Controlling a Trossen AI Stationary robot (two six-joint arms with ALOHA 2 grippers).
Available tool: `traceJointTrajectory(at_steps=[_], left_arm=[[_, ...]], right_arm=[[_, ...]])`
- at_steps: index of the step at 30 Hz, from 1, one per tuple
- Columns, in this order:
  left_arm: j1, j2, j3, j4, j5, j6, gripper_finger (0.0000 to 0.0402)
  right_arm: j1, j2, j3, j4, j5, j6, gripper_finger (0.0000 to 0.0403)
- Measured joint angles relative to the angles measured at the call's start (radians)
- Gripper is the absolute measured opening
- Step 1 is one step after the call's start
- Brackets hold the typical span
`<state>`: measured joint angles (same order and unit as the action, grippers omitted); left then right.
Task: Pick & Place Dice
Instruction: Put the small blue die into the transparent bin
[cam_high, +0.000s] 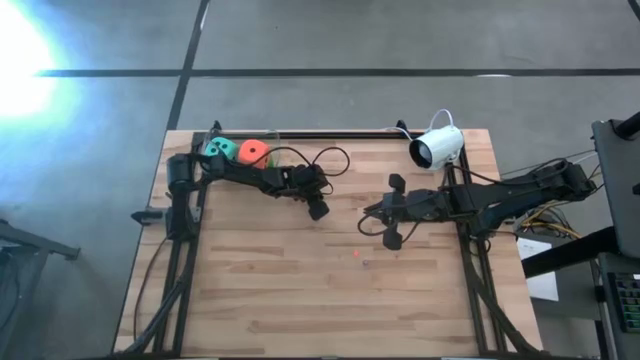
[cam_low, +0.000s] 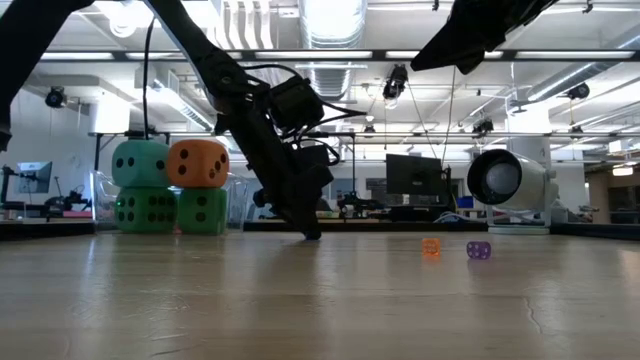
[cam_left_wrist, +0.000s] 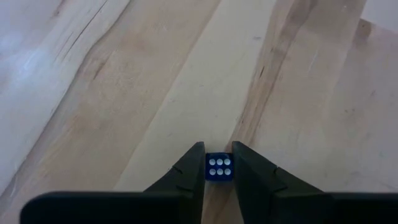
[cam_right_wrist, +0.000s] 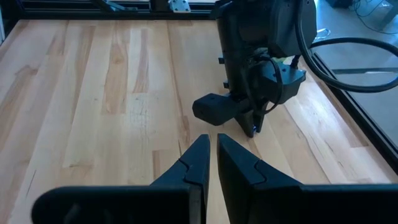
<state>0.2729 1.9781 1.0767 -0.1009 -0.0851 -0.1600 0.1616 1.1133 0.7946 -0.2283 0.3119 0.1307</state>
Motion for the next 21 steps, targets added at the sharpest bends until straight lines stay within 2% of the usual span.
traceJointTrajectory(at_steps=[12,21], left_arm=[[0.001,-0.012,-0.001,-0.005,0.001,0.004,0.0069],[0.001,-0.131,0.018,-0.021,0.005,0.030,0.0068]], right_arm=[[0.000,0.000,0.000,0.000,0.000,0.000,0.0027],[0.000,0.000,0.000,0.002,0.000,0.000,0.0027]])
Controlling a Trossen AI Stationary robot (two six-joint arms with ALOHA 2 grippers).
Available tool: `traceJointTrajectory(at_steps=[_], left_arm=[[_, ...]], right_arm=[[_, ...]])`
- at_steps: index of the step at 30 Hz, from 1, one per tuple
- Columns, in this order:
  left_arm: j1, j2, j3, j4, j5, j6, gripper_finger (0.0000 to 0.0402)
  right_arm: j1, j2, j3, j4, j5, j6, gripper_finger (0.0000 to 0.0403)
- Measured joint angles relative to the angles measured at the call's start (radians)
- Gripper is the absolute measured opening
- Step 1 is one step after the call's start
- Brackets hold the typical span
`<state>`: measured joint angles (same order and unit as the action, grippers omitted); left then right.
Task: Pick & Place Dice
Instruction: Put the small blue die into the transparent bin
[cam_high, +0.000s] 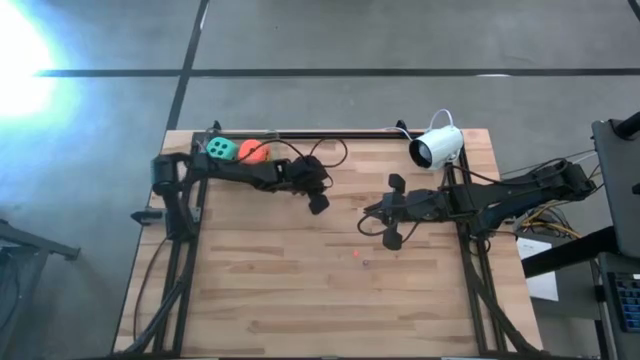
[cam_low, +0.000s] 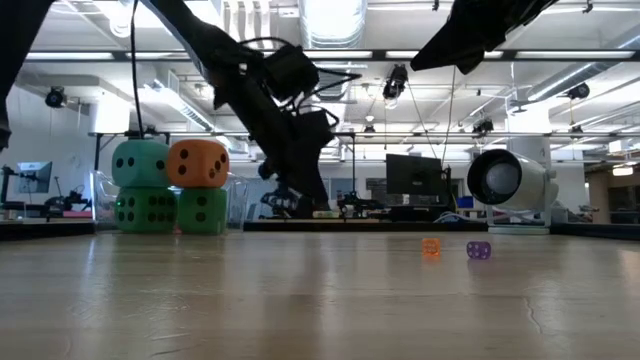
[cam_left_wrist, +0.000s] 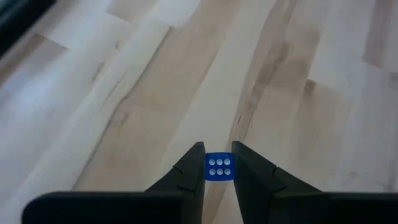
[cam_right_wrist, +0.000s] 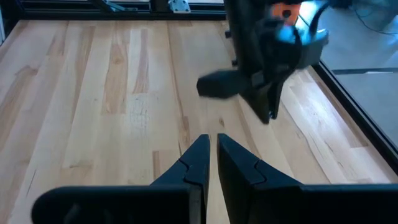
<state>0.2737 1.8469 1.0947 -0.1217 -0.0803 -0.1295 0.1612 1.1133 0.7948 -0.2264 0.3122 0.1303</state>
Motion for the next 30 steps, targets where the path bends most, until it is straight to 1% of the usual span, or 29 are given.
traceJointTrajectory(at_steps=[6,10,12,17,20,24,30], left_arm=[[0.000,-0.142,-0.002,-0.018,-0.001,0.000,0.0068],[0.001,-0.256,-0.001,-0.063,-0.019,0.003,0.0068],[0.004,-0.317,-0.001,-0.100,-0.052,0.003,0.0068],[0.030,-0.459,-0.001,-0.254,-0.179,-0.001,0.0068],[0.064,-0.530,-0.001,-0.335,-0.235,-0.038,0.0068],[0.132,-0.577,-0.001,-0.419,-0.299,-0.093,0.0068],[0.266,-0.580,-0.003,-0.479,-0.309,-0.132,0.0067]], right_arm=[[0.000,0.000,0.000,-0.002,0.000,0.000,0.0027],[0.000,0.000,0.000,-0.002,0.000,0.000,0.0027],[0.000,0.000,0.000,-0.002,0.000,0.000,0.0027],[0.000,0.000,0.000,-0.002,0.001,0.000,0.0027],[0.000,0.000,0.000,-0.002,0.001,0.000,0.0027],[0.000,0.000,0.000,-0.002,0.001,0.000,0.0027],[0.000,0.000,0.000,-0.001,0.001,0.000,0.0027]])
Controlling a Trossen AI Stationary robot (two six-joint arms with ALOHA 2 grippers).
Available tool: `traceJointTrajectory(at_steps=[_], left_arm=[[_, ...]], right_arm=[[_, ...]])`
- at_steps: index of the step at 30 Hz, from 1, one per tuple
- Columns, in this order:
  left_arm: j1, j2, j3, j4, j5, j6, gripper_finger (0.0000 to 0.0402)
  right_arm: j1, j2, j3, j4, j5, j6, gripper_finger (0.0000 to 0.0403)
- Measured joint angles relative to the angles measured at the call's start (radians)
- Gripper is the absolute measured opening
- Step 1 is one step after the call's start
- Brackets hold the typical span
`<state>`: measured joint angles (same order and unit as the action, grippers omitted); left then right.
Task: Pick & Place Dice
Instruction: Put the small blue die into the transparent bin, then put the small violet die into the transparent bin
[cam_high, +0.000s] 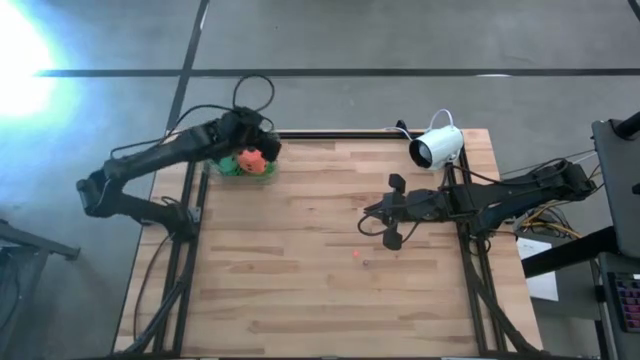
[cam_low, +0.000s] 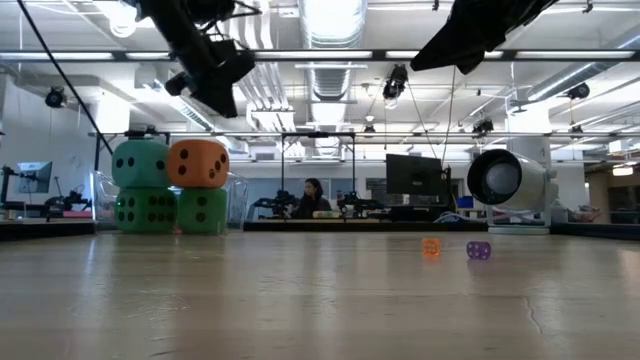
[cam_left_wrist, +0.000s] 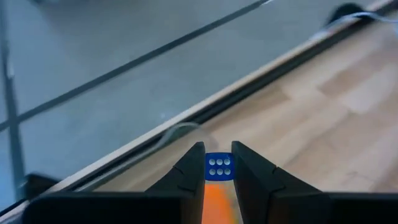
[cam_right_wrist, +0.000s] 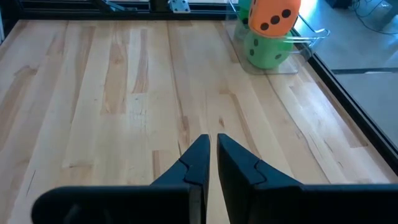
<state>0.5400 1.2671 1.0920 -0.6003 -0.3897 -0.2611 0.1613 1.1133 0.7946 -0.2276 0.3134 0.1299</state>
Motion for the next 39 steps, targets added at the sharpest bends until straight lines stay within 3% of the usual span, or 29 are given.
traceJointTrajectory(at_steps=[10,23,39], left_arm=[[0.165,0.000,0.000,-0.047,0.000,-0.016,0.0067],[0.174,0.000,0.000,-0.101,0.000,0.000,0.0096],[0.182,0.000,0.000,-0.117,-0.009,0.002,0.0099]], right_arm=[[0.000,0.000,0.000,0.000,0.000,0.000,0.0027],[0.000,0.000,0.000,0.000,0.000,0.000,0.0027],[0.000,0.000,0.000,0.000,0.000,0.000,0.0027]])
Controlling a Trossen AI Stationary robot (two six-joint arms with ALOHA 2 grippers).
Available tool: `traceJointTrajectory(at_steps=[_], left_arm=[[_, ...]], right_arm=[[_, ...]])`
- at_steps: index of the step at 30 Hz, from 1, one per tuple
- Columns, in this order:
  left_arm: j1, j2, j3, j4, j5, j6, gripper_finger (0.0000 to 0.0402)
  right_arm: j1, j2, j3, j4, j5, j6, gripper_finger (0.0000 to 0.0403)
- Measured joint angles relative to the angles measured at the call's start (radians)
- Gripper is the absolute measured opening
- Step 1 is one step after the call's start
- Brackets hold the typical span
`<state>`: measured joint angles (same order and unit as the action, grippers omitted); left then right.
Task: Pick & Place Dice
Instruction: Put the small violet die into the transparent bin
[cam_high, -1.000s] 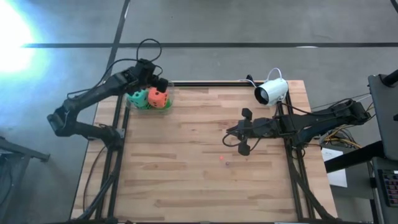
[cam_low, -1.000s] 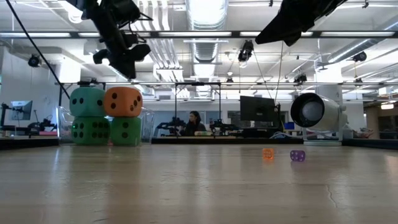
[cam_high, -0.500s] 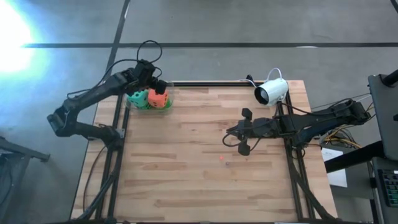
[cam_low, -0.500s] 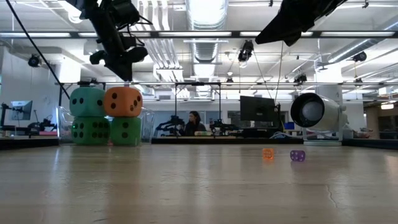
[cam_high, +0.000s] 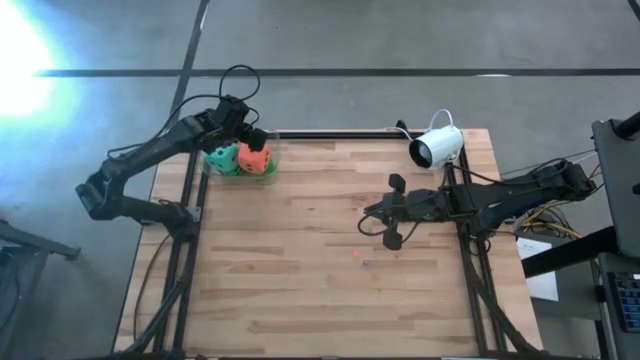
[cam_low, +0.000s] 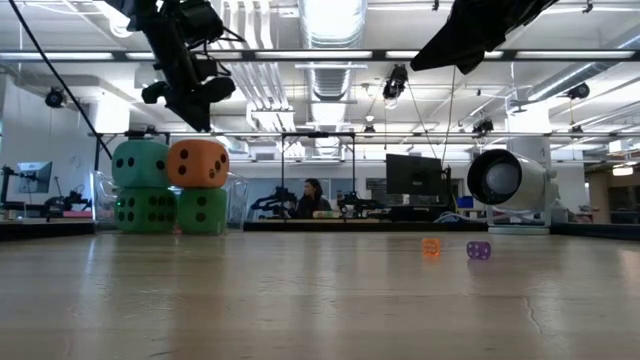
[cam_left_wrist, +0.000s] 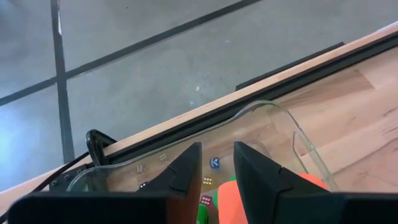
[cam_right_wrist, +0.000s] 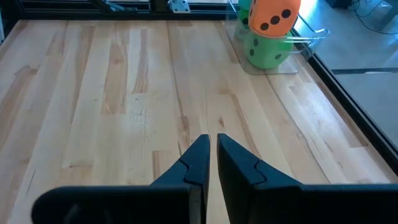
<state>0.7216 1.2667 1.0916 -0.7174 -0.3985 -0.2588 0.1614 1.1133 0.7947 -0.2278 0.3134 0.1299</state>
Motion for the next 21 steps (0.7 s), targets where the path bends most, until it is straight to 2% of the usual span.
traceJointTrajectory(at_steps=[5,11,15,21], left_arm=[[0.000,-0.006,0.033,-0.002,0.045,0.006,0.0096],[-0.040,-0.021,0.068,0.002,0.109,0.090,0.0078],[-0.126,-0.028,0.068,0.001,0.111,0.160,0.0069],[-0.309,-0.041,0.068,0.002,0.111,0.166,0.0067]], right_arm=[[0.000,0.000,0.000,0.000,0.000,0.000,0.0027],[0.000,0.000,0.000,0.001,0.000,0.000,0.0027],[0.000,0.000,0.000,0.000,0.000,0.000,0.0027],[0.000,0.000,0.000,0.000,0.000,0.000,0.0027]])
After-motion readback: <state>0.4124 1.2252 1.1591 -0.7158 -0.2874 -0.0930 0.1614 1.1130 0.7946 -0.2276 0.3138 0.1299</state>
